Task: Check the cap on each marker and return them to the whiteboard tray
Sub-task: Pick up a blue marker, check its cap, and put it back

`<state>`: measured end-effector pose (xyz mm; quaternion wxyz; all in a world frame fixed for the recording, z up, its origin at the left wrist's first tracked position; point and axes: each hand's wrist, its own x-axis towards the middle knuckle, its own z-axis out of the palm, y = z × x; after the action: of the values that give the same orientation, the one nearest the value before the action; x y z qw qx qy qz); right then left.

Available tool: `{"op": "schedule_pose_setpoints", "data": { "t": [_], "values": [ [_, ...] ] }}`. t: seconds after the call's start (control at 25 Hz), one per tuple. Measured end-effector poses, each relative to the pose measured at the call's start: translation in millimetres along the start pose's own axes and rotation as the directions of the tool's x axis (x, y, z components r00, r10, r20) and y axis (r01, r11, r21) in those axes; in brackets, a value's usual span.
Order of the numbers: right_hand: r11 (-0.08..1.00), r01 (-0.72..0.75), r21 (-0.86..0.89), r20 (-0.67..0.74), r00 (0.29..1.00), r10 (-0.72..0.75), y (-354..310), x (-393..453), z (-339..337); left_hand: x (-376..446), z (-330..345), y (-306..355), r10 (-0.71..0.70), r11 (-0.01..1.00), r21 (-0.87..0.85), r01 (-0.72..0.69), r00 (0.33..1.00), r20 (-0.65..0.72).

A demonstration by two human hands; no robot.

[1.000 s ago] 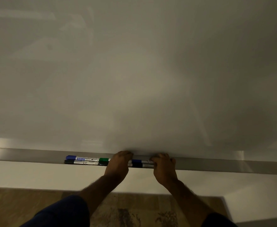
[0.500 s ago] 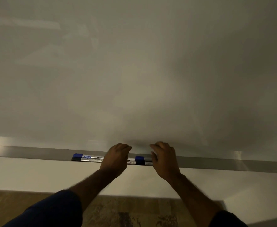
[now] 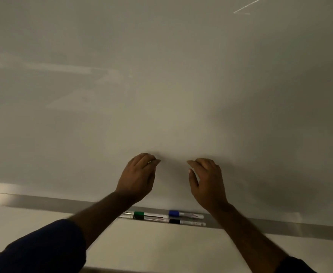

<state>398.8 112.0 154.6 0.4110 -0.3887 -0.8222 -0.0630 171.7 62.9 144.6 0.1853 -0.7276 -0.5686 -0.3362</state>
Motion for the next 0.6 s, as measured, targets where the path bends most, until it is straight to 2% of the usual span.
{"op": "schedule_pose_setpoints", "data": {
  "t": [0.12,0.24,0.32,0.44,0.52,0.6],
  "values": [
    [0.999,-0.037,0.025,0.075,0.997,0.035,10,-16,10,-8,13,2,-0.020,0.999,-0.033,0.024,0.995,0.094],
    [0.988,-0.157,-0.007,0.255,0.955,0.153,30,-45,32,-30,45,9,-0.066,0.996,-0.038,0.083,0.943,0.327],
    [0.967,-0.236,-0.097,0.429,0.867,0.254,44,-64,47,-48,69,14,-0.112,0.990,-0.015,0.138,0.859,0.499],
    [0.959,-0.195,-0.207,0.657,0.698,0.284,60,-87,66,-66,97,25,-0.161,0.977,0.007,0.214,0.714,0.682],
    [0.960,-0.184,-0.213,0.716,0.639,0.282,63,-96,75,-70,110,31,-0.158,0.975,0.006,0.223,0.669,0.726],
    [0.959,-0.164,-0.231,0.739,0.612,0.283,63,-101,81,-71,119,36,-0.174,0.968,0.009,0.250,0.648,0.741]
  ]
}}
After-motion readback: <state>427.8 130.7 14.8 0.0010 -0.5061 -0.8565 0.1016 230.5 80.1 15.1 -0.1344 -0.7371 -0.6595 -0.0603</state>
